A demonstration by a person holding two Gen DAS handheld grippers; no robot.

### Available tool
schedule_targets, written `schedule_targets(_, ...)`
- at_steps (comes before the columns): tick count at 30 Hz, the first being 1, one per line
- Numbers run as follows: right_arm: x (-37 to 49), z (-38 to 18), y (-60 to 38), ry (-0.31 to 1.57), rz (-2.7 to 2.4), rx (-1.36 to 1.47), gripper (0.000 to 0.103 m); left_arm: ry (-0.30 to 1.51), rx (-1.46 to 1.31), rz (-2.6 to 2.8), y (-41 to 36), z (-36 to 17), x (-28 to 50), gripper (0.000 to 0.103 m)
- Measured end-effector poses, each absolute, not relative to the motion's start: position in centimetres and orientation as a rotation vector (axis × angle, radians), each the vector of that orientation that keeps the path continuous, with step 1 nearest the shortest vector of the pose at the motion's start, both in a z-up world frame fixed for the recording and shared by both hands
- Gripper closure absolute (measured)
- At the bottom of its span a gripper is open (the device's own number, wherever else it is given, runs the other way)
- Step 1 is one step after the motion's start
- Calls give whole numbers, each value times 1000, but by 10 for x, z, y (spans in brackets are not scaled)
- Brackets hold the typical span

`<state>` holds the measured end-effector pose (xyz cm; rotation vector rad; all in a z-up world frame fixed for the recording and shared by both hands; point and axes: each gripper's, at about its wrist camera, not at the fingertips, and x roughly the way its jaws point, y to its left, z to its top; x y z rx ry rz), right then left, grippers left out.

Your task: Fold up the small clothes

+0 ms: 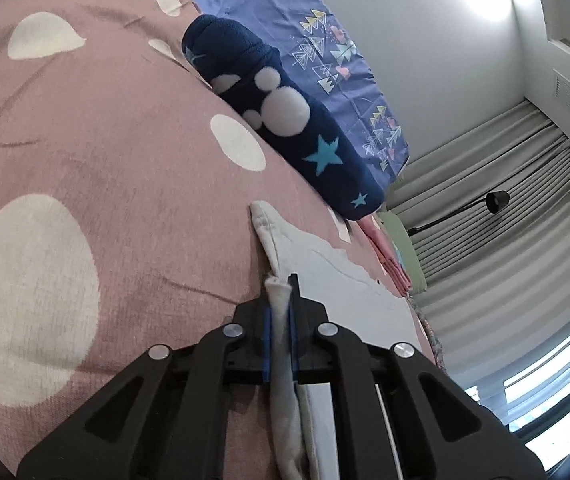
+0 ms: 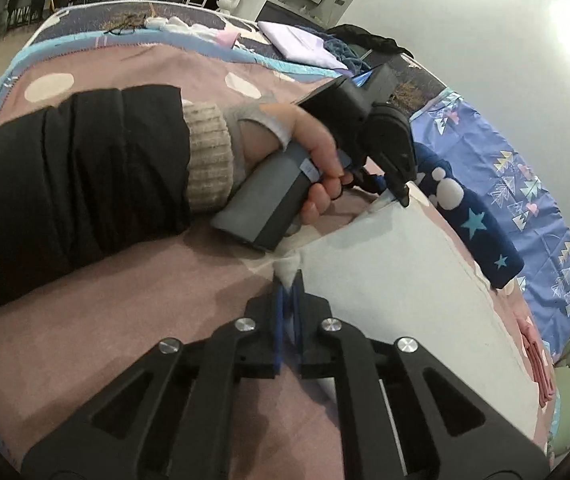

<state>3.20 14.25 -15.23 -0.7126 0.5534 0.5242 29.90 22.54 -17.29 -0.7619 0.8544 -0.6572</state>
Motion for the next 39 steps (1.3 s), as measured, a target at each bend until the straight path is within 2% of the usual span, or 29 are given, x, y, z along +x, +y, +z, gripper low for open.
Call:
schedule_targets(3,24,-153,134,559,515,-725,86,867,-751,-691,223,-173,298,82)
schedule_targets(4,23,-154,131,565,505,-730,79,873,-728,-704,219,-170,297,80)
schedule_targets(5,23,-155,128,570,496,-730,74,875,-710,-718,216,-169,296,72)
schedule_targets(8,26,-158,121,598,463,-724,69,877,-649,-764,204,-163,293,58)
schedule_targets(9,28,-159,122,602,458,-726,69,877,-632,-770,201,-161,291,57)
schedule_targets(16,34,-168,150,547,411,-832,69,882,-632,-770,199,-164,291,57)
schedule_targets(25,55,-170,160,565,391,-806,71,887,-613,-750,198,-163,290,60)
schedule_targets(29,57,-170,159,582,412,-792,81,886,-614,-750,198,-164,290,61)
schedule_targets(36,61,-168,155,604,431,-751,85,894,-608,-753,197,-165,291,61)
schedule_targets(39,69,-164,151,625,435,-711,97,908,-592,-748,195,-165,293,61)
